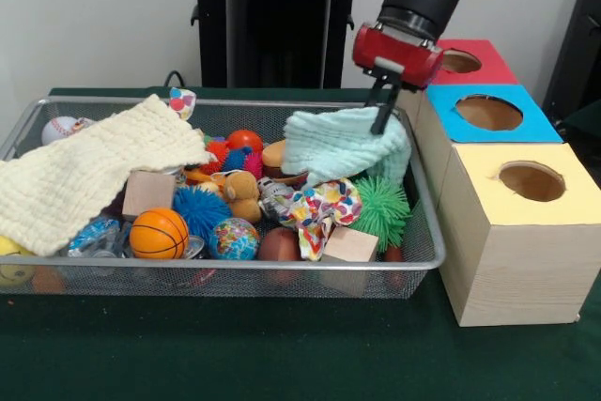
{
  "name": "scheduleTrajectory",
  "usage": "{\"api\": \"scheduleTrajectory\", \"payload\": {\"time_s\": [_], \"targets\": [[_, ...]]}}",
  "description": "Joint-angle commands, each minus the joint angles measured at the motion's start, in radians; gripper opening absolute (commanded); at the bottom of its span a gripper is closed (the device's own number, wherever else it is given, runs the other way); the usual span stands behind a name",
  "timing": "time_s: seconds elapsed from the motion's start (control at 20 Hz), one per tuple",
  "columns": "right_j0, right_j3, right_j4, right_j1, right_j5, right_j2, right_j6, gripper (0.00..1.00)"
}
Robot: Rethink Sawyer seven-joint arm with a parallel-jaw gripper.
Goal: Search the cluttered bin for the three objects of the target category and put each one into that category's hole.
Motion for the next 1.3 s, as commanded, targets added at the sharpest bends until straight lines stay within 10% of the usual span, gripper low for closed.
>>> {"api": "scheduleTrajectory", "payload": {"time_s": [0.05, 0.8, 1.2, 1.25, 1.3], "targets": [[0.021, -0.124, 0.043, -0.051, 0.179, -0.029, 0.015, 0.00], [-0.355, -0.176, -0.385, -0.023, 0.117, 0.320, 0.176, 0.00], [-0.393, -0.144, -0.341, 0.000, 0.222, 0.410, 0.205, 0.00], [-0.394, -0.134, -0.315, -0.002, 0.253, 0.421, 0.216, 1.00], [-0.387, -0.128, -0.298, -0.003, 0.261, 0.420, 0.224, 1.00]]}}
